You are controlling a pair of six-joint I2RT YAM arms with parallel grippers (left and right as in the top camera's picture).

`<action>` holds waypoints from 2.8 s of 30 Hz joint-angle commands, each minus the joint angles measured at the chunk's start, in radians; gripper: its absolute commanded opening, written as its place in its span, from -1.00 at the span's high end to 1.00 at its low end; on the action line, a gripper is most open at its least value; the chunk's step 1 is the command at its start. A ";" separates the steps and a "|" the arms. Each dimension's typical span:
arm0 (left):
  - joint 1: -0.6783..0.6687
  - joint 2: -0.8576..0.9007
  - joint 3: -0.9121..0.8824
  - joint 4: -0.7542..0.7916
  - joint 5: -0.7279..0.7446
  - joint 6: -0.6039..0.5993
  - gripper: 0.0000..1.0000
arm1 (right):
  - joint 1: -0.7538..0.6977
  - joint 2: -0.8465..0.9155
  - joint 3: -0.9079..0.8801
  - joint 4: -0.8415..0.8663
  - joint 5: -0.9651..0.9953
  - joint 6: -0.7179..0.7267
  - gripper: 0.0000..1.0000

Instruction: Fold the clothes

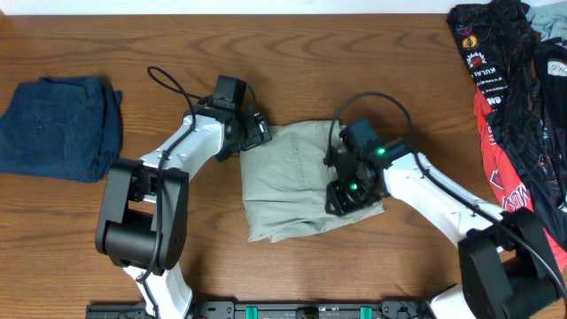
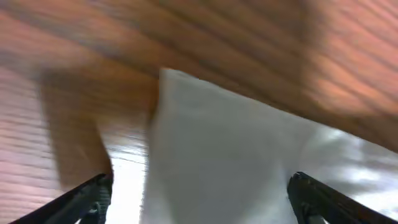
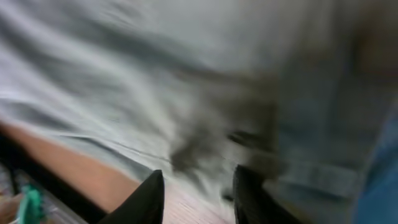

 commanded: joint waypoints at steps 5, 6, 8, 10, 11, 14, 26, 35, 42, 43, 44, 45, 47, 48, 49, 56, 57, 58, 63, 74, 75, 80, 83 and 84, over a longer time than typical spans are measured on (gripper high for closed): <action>0.002 0.053 -0.005 -0.336 0.060 0.006 -0.41 | -0.055 0.024 -0.099 0.003 0.413 0.259 -0.18; 0.002 0.053 -0.005 -0.388 0.064 0.006 -0.29 | -0.068 0.024 -0.100 0.004 0.451 0.274 -0.25; -0.002 0.053 -0.006 -0.510 0.092 0.006 -0.03 | -0.107 0.024 -0.100 0.030 0.538 0.294 -0.35; -0.013 0.053 -0.007 -0.604 0.146 0.006 0.00 | -0.144 0.024 -0.099 0.095 0.575 0.293 -0.42; -0.021 0.053 -0.007 -0.632 0.169 0.006 0.00 | -0.164 0.024 -0.099 0.140 0.578 0.286 -0.43; -0.051 0.047 -0.007 -0.659 0.207 0.024 0.00 | -0.203 0.024 -0.099 0.228 0.564 0.245 -0.47; -0.033 -0.052 -0.005 -0.451 0.205 0.035 -0.25 | -0.217 0.024 -0.099 0.245 0.560 0.162 -0.61; -0.017 -0.107 -0.004 -0.306 0.205 0.242 -0.96 | -0.217 0.024 -0.100 0.245 0.560 0.162 -0.63; -0.017 -0.108 -0.004 -0.180 0.075 0.260 -0.99 | -0.217 0.024 -0.100 0.253 0.560 0.162 -0.63; -0.017 -0.108 -0.004 -0.173 0.040 0.259 -0.99 | -0.217 0.024 -0.100 0.254 0.560 0.162 -0.63; -0.017 -0.108 -0.004 -0.167 0.006 0.259 -0.99 | -0.217 0.024 -0.100 0.255 0.560 0.162 -0.63; -0.017 -0.108 -0.004 -0.163 -0.018 0.259 -0.98 | -0.217 0.024 -0.100 0.256 0.559 0.163 -0.64; -0.017 -0.108 -0.004 -0.151 -0.045 0.260 -0.98 | -0.217 0.024 -0.100 0.259 0.554 0.163 -0.63; -0.017 -0.108 -0.004 -0.140 -0.047 0.260 -0.99 | -0.217 0.024 -0.100 0.266 0.539 0.162 -0.63; -0.017 -0.108 -0.004 -0.129 -0.047 0.260 -0.99 | -0.217 0.024 -0.100 0.270 0.525 0.162 -0.62; -0.017 -0.106 -0.004 -0.059 -0.046 0.259 -0.99 | -0.217 0.024 -0.100 0.307 0.436 0.163 -0.43; -0.017 -0.105 -0.005 -0.059 -0.047 0.259 -0.98 | -0.217 0.024 -0.100 0.316 0.431 0.162 -0.43; -0.018 -0.102 -0.006 -0.059 -0.047 0.259 -0.99 | -0.217 0.024 -0.100 0.323 0.428 0.163 -0.43; -0.020 -0.068 -0.024 -0.060 -0.046 0.259 -0.99 | -0.216 0.024 -0.100 0.378 0.428 0.162 -0.39; -0.051 -0.042 -0.109 -0.081 0.087 0.211 -0.56 | -0.214 0.024 -0.100 0.648 0.351 0.088 -0.29; -0.058 -0.042 -0.119 -0.081 0.105 0.206 -0.50 | -0.214 0.024 -0.100 0.665 0.327 0.072 -0.30; -0.132 -0.042 -0.159 -0.090 0.160 0.196 -0.04 | -0.215 0.024 -0.100 0.682 0.296 0.061 -0.32; -0.191 -0.042 -0.159 -0.153 0.172 0.187 0.33 | -0.216 0.024 -0.100 0.679 0.312 0.045 -0.40; -0.208 -0.042 -0.159 -0.179 0.173 0.170 0.33 | -0.216 0.024 -0.100 0.677 0.340 0.045 -0.43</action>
